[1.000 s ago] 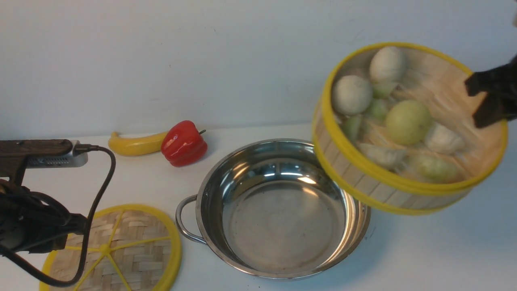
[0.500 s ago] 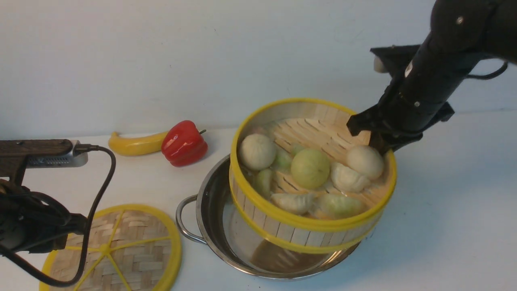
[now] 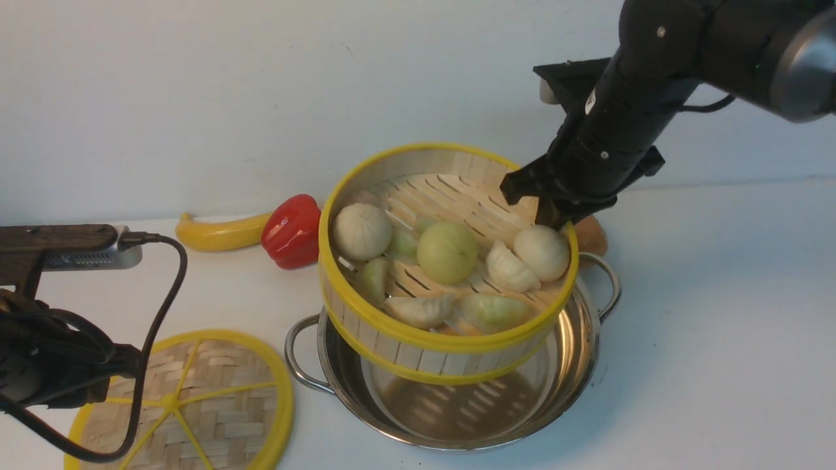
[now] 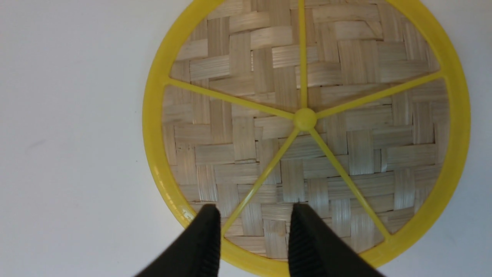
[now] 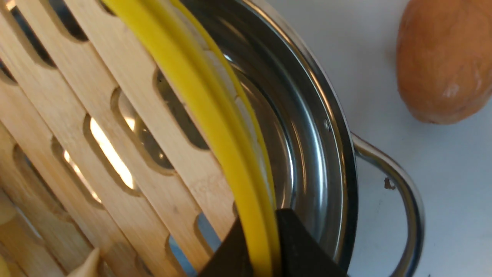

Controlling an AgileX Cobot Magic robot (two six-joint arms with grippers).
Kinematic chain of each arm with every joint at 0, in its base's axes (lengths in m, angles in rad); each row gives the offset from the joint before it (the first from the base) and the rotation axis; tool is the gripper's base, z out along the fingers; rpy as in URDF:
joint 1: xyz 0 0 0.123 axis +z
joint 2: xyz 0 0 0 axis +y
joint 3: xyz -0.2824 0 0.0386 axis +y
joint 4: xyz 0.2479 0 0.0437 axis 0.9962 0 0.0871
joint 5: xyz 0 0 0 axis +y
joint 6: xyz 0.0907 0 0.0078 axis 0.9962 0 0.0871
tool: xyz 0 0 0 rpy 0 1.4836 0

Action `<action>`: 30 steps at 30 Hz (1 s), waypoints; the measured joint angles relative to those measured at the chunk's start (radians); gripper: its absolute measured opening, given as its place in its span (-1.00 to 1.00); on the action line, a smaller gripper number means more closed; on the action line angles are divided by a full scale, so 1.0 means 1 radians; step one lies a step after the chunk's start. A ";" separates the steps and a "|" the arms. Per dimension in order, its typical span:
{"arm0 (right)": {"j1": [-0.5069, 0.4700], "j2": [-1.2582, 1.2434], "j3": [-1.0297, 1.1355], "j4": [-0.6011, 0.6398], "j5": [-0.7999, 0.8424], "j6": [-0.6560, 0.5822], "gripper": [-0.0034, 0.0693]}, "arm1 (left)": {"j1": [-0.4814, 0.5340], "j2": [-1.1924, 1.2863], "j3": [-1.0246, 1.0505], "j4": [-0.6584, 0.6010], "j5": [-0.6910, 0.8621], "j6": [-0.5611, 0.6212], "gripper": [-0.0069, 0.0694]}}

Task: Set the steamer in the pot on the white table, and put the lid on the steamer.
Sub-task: 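Place the bamboo steamer basket of food into the steel pot with the right gripper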

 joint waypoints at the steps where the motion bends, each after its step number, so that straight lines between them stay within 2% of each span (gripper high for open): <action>1: 0.000 0.007 -0.002 -0.004 0.000 0.004 -0.76 | 0.000 0.004 0.000 0.000 0.000 0.000 -0.19; 30: 0.000 0.159 -0.012 -0.062 0.003 0.006 -0.76 | 0.000 0.034 0.000 -0.006 -0.014 0.000 -0.19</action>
